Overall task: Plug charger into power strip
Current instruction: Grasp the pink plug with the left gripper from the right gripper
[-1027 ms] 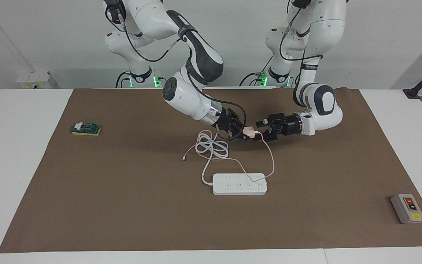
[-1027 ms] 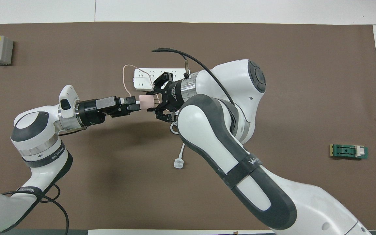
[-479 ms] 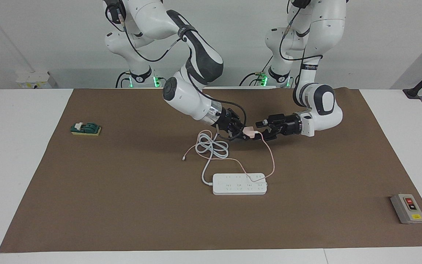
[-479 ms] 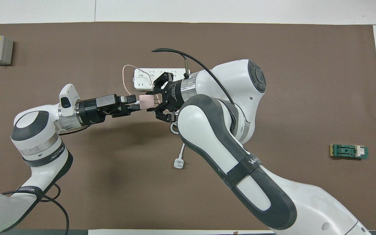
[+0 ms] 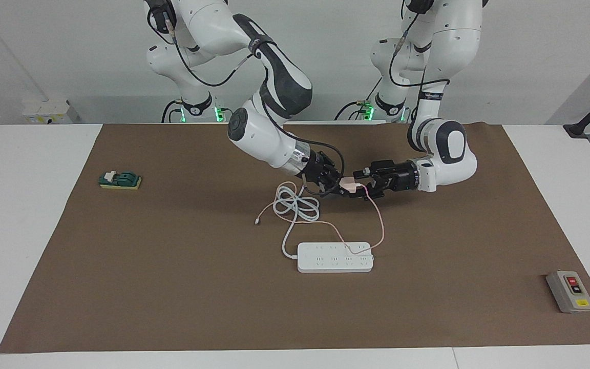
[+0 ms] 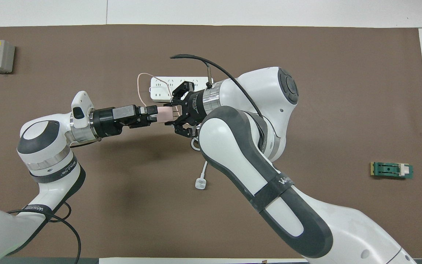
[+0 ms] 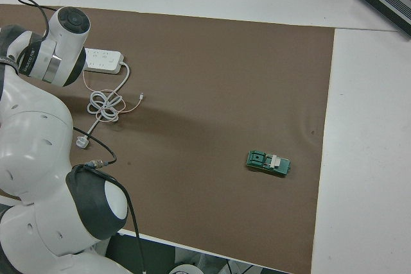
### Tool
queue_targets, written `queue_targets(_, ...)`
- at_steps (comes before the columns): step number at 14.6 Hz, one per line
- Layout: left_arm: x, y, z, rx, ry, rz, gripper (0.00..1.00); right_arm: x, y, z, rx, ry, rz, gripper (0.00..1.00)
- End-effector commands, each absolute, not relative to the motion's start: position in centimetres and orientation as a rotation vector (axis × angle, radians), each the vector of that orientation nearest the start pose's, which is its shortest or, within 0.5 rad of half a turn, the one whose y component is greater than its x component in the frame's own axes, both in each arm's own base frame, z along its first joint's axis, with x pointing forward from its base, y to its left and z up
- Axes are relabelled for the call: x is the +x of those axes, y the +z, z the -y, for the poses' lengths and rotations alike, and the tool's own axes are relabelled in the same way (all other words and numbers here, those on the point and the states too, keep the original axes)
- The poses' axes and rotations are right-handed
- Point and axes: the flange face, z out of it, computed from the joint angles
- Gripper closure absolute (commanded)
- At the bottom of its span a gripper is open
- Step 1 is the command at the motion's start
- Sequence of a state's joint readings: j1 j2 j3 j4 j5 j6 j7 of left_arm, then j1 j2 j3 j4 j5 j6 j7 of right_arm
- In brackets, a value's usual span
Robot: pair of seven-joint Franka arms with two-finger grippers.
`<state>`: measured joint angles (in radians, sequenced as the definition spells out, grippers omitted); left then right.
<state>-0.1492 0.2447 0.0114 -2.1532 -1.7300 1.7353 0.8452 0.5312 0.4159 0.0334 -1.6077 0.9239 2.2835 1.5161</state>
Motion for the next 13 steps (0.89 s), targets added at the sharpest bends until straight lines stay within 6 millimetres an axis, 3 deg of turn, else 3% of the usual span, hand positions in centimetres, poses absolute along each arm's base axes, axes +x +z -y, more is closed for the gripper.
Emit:
queue_targets(1,54.89,32.22,17.22,1.585,0.103,-0.053,0.00,58.61,42.38,-39.18,-1.761,0.728,-1.676,1.00)
queue_targets(8,55.07,31.89,17.26,1.581,0.131,-0.017,0.00,58.55,42.38,-39.27,-1.763,0.729,-1.675,1.00)
queue_targets(10,55.03,31.91,17.36,1.580,0.130,-0.014,0.10,58.55,42.38,-39.27,-1.763,0.729,-1.675,1.00)
queue_targets(13,54.97,32.35,17.07,1.565,0.129,-0.001,0.17,58.49,42.38,-39.36,-1.764,0.729,-1.674,1.00)
